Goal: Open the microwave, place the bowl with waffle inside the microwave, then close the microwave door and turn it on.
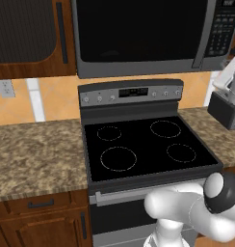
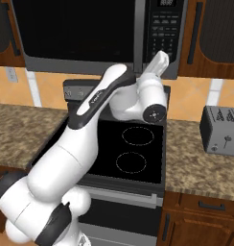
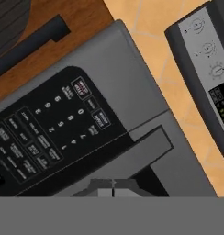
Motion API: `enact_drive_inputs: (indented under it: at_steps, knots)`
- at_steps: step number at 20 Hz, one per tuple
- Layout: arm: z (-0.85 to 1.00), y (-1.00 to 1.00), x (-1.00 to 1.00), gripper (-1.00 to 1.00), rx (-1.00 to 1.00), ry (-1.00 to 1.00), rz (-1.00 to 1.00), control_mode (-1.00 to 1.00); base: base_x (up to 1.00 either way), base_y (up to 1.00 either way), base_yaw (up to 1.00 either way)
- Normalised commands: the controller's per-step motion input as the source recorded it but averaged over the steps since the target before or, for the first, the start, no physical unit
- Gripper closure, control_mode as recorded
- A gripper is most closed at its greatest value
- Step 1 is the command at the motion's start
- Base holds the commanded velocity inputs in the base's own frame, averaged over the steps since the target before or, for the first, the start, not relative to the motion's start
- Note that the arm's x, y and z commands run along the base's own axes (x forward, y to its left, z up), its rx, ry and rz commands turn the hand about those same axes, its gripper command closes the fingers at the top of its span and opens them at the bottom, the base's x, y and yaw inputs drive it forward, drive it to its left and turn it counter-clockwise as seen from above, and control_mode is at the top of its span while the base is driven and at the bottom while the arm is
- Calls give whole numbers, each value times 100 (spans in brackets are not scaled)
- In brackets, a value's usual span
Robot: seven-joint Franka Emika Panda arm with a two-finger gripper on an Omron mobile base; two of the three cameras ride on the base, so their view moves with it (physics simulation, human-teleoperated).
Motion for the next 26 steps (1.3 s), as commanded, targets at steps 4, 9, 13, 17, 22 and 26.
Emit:
enact_drive_inputs:
  at_steps: [4,9,13,17,22,26]
  knots:
    - [9,-14,21,100,4,1,0,-100,0,0,0]
    - [0,-2,25,100,0,2,0,-100,0,0,0]
    - [0,-5,28,100,0,0,0,-100,0,0,0]
    - [0,-16,22,100,0,0,0,-100,0,0,0]
    - [0,-16,20,100,0,0,0,-100,0,0,0]
    - [0,-5,25,100,0,0,0,-100,0,0,0]
